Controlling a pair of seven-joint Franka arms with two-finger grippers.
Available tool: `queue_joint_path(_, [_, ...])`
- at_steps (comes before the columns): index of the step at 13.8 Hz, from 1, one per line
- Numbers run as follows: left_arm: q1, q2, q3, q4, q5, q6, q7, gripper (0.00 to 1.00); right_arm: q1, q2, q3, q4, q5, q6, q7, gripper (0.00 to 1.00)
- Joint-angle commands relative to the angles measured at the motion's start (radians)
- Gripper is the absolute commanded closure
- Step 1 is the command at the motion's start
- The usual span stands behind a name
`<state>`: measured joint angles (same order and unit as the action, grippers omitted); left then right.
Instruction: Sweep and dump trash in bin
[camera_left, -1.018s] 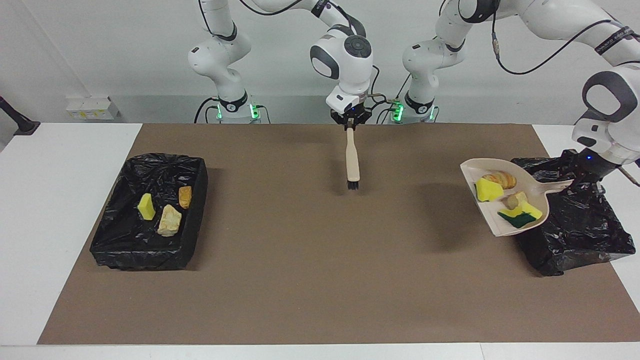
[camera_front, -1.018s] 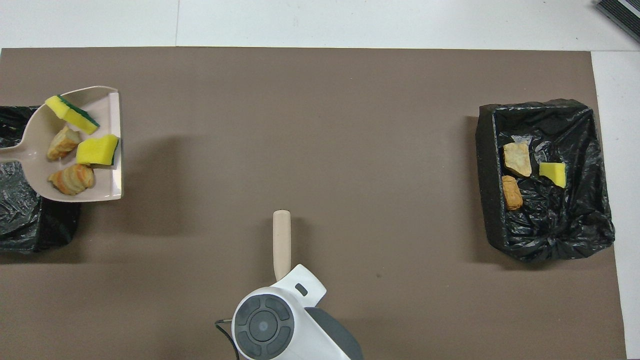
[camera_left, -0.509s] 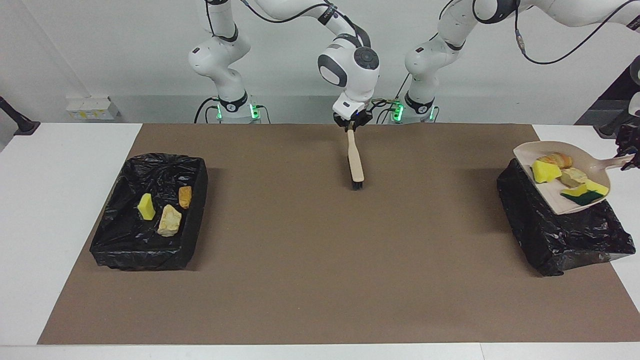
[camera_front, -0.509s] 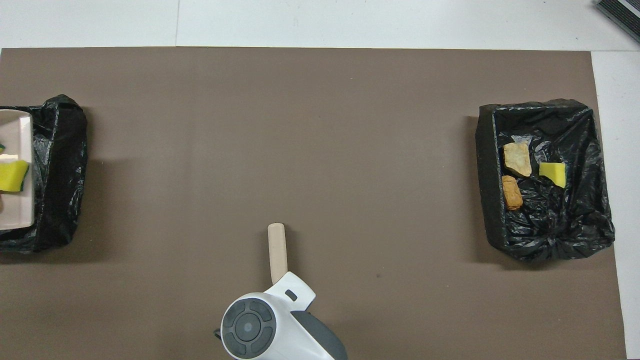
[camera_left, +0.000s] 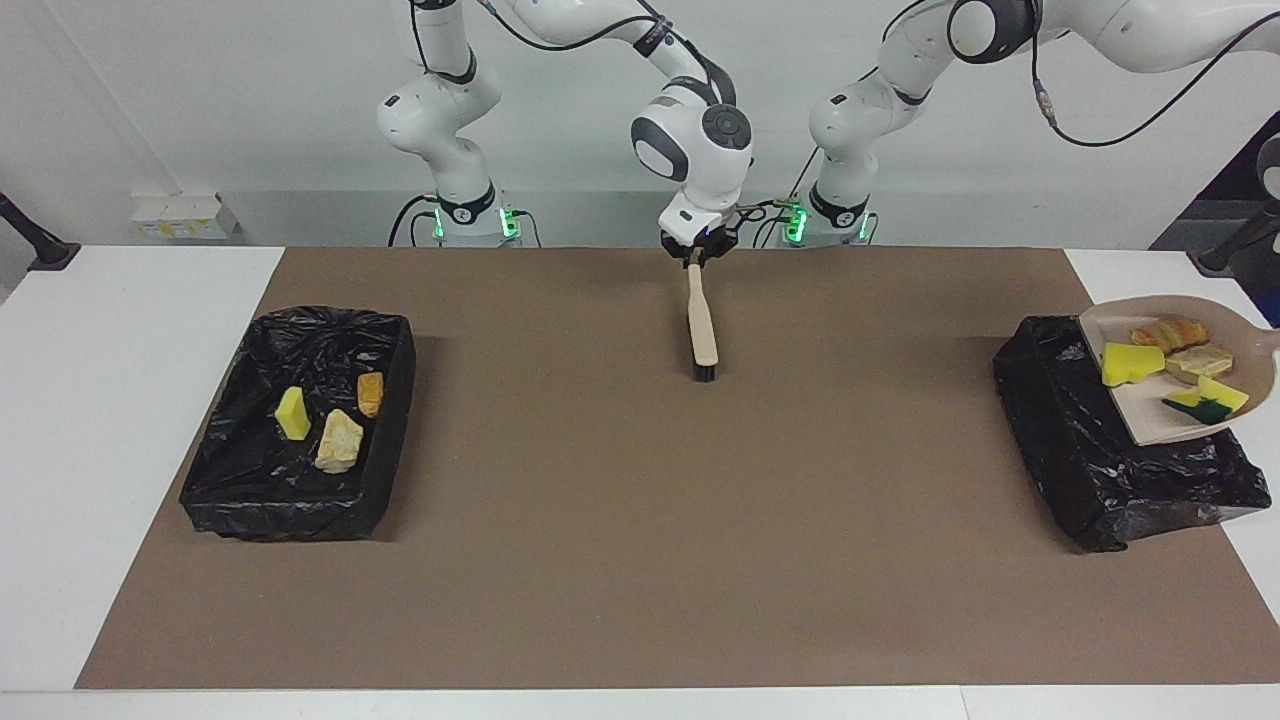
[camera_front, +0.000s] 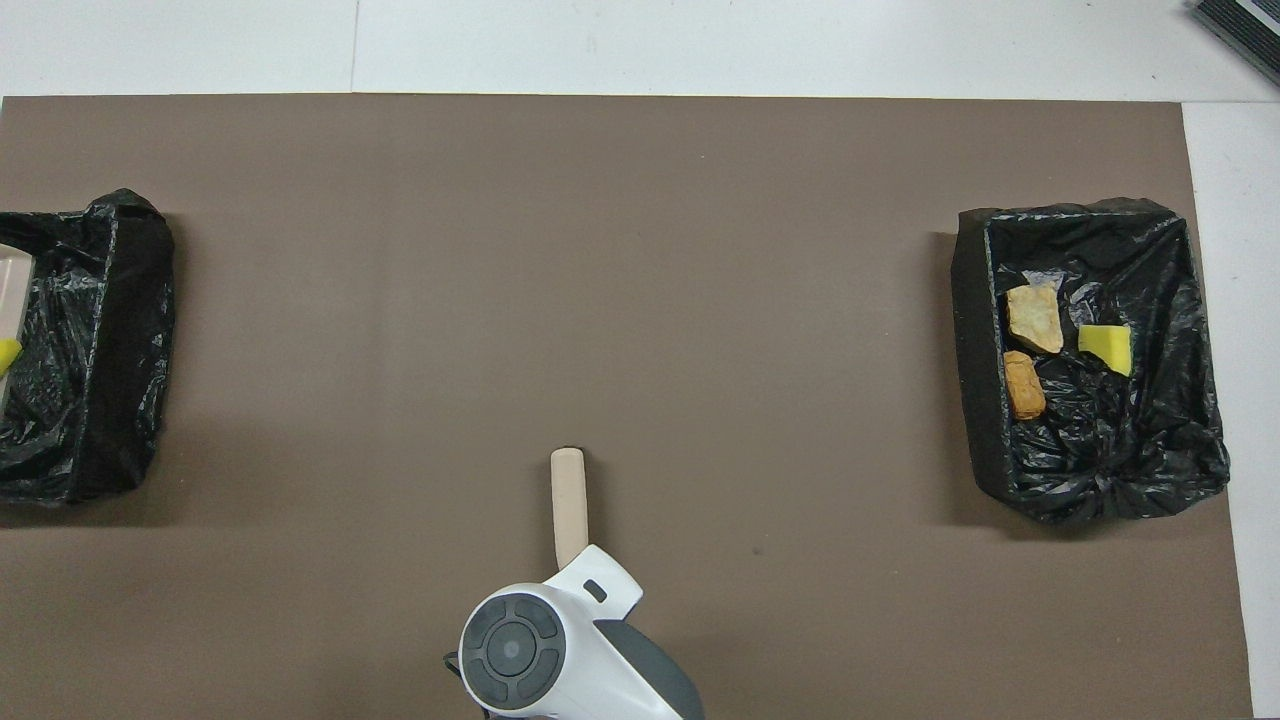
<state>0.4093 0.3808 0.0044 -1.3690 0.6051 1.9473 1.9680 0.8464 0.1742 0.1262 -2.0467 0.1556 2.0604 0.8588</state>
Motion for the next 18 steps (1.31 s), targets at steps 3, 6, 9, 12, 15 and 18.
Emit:
queue_joint_path(3, [-0.073,-0.039,0.011,-0.081,0.272,0.036,-0.147,1.0,-0.013,-0.015,0.003,-0.024,-0.008,0.041,0.017,0.75])
queue_joint_path(6, [-0.131,-0.069,0.013,-0.137,0.393,-0.004,-0.329,1.0,-0.015,-0.004,0.003,0.002,-0.008,0.04,0.023,0.39])
queue_joint_path(9, [-0.176,-0.091,0.013,-0.162,0.517,-0.049,-0.371,1.0,-0.032,-0.007,0.0,0.01,-0.01,0.043,0.016,0.21])
queue_joint_path(12, [-0.19,-0.131,0.014,-0.162,0.619,-0.06,-0.429,1.0,-0.101,-0.077,-0.002,0.005,-0.01,0.04,-0.015,0.19])
queue_joint_path(15, [-0.192,-0.157,0.013,-0.159,0.719,-0.06,-0.46,1.0,-0.206,-0.169,-0.002,0.003,-0.01,0.026,-0.029,0.03])
queue_joint_path(18, [-0.195,-0.172,0.005,-0.163,0.708,-0.064,-0.457,1.0,-0.256,-0.248,-0.007,0.006,-0.114,-0.014,-0.02,0.0])
